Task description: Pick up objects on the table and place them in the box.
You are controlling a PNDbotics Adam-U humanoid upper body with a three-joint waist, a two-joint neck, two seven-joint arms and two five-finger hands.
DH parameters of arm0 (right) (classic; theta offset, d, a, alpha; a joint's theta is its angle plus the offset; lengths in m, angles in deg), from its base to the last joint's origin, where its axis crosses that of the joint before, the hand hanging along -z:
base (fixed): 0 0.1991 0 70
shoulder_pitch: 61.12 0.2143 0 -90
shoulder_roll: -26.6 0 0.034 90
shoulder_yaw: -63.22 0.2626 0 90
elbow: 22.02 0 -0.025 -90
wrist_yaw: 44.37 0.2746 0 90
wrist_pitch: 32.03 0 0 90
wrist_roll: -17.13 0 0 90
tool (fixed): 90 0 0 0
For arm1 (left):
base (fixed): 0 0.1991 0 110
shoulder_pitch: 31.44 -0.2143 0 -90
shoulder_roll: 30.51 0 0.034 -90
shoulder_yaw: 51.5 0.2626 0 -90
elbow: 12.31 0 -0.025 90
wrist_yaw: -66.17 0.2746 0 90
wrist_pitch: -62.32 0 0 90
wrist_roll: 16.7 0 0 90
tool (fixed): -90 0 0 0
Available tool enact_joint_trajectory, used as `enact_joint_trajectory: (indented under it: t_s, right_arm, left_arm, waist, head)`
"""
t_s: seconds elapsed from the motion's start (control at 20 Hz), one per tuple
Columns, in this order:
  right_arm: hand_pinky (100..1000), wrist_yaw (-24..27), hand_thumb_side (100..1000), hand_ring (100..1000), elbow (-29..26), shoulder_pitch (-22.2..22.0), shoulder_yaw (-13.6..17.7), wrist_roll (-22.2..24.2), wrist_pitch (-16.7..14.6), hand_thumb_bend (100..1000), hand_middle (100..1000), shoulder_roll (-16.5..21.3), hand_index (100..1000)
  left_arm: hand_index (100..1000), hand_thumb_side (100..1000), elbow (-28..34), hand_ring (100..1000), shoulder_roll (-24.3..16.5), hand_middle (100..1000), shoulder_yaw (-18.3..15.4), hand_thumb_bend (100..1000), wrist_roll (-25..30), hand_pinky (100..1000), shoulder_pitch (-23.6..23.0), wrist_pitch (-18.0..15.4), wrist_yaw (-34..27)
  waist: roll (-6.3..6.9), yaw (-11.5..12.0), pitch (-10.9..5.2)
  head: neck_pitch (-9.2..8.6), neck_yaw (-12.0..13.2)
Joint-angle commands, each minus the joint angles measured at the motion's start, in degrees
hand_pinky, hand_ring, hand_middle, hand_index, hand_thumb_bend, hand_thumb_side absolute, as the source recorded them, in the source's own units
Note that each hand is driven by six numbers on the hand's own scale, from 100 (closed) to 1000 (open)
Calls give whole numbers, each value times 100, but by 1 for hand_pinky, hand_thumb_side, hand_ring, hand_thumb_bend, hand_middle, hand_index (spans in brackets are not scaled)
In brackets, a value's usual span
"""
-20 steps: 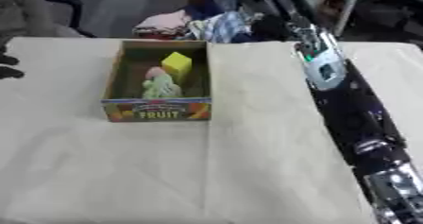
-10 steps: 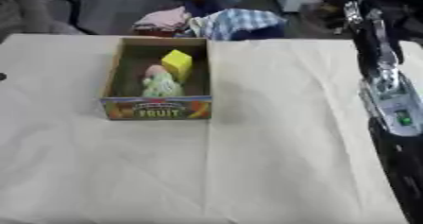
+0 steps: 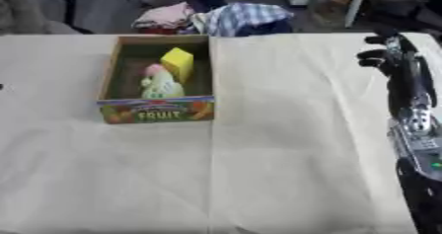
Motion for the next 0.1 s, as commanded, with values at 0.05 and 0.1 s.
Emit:
enact_joint_trajectory:
  t_s: [0.05,0.1]
  right_arm:
    - [633,42,888,613,-151,17,81,-52,15,100,688,51,828]
    - [632,41,888,613,-154,8,80,-55,19,100,687,45,827]
  left_arm:
    - [808,819,73,665,-51,667,-58,364,19,862,25,-15,-5]
    - [806,820,74,665,-46,667,-56,364,26,862,21,-15,-2]
  waist:
    - [18,-8,-36]
    - [22,-14,-32]
  head:
    - [30,-24]
    - [30,-28]
